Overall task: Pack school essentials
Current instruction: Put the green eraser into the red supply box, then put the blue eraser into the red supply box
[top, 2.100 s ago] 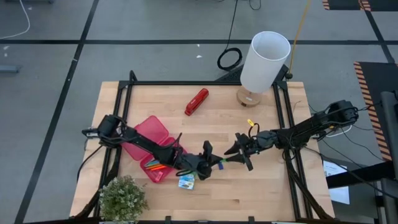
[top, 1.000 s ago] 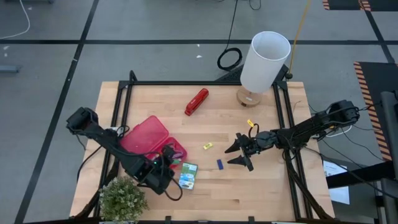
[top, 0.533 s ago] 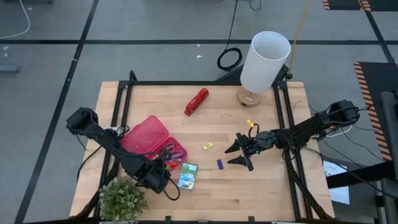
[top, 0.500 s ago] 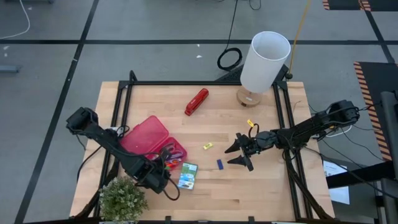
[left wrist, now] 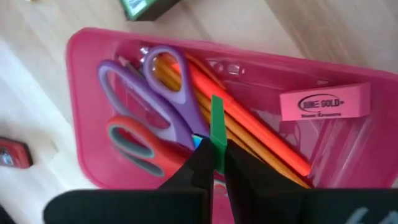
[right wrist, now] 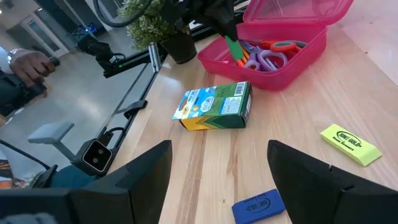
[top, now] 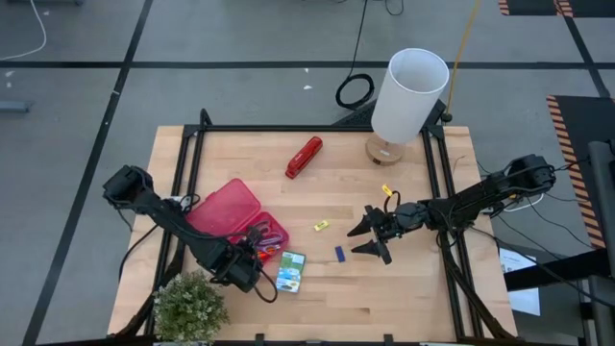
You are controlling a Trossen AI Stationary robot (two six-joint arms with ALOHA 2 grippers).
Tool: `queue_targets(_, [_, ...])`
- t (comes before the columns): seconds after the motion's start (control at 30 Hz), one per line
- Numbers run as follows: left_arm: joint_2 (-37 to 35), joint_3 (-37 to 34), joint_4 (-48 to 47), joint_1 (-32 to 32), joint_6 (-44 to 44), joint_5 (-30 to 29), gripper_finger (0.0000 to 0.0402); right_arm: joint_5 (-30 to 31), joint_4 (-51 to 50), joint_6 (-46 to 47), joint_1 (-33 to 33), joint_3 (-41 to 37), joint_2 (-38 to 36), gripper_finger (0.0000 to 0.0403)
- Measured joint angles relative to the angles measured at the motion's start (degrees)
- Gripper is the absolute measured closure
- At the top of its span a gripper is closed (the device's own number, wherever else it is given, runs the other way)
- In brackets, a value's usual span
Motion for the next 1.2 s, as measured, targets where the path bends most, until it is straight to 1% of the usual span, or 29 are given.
queue_targets(0.1, [0.0, -1.6, 2.3, 0.0, 1.9, 0.8, 0.0376, 0.0, 0.0, 0.0, 0.0, 0.0, 0.0, 0.0147])
queue_targets(0.23, [0.1, -1.8, 2.5, 0.0, 2.4, 1.9, 0.0375, 0.0, 0.0, 0.0, 0.0, 0.0, 0.0, 0.0147])
queue_targets(0.3, [0.1, -1.8, 2.4, 0.0, 2.4, 2.1, 0.0368, 0.0, 0.0, -0.1, 0.0, 0.0, 0.0, 0.0147])
queue_targets(0.37, [0.1, -1.8, 2.3, 0.0, 2.4, 2.1, 0.0349, 0.0, 0.0, -0.4, 0.0, 0.0, 0.0, 0.0147])
queue_targets(0.47, [0.1, -1.8, 2.3, 0.2, 2.5, 2.2, 0.0306, 0.0, 0.0, -0.5, 0.0, 0.0, 0.0, 0.0147])
queue_targets(0.6, [0.1, -1.8, 2.2, 0.4, 2.5, 5.0, 0.0250, 0.0, 0.0, -0.4, 0.0, 0.0, 0.0, 0.0147])
queue_targets(0.67, [0.1, -1.8, 2.2, 0.4, 2.4, 6.3, 0.0231, 0.0, 0.0, -0.4, 0.0, 0.0, 0.0, 0.0147])
queue_targets(0.77, [0.1, -1.8, 2.2, 0.4, 2.4, 6.6, 0.0212, 0.0, 0.0, -0.4, 0.0, 0.0, 0.0, 0.0147])
queue_targets(0.87, [0.0, -1.8, 2.0, 0.8, 2.4, 6.6, 0.0205, 0.0, 0.0, -0.4, 0.0, 0.0, 0.0, 0.0147])
queue_targets(1.0, [0.0, -1.8, 1.9, 2.1, 1.3, 8.0, 0.0207, 0.6, 0.0, 0.0, 0.0, 0.0, 0.0, 0.0147])
queue_targets(1.13, [0.0, -1.8, 1.9, 3.6, 0.5, 10.6, 0.0222, 6.7, 0.0, 0.4, 0.8, 0.0, 0.0, 0.0147])
queue_targets(1.2, [0.0, -1.7, 1.6, 4.4, -0.4, 11.6, 0.0232, 8.1, 0.0, 0.7, 1.6, 0.0, 0.0, 0.0147])
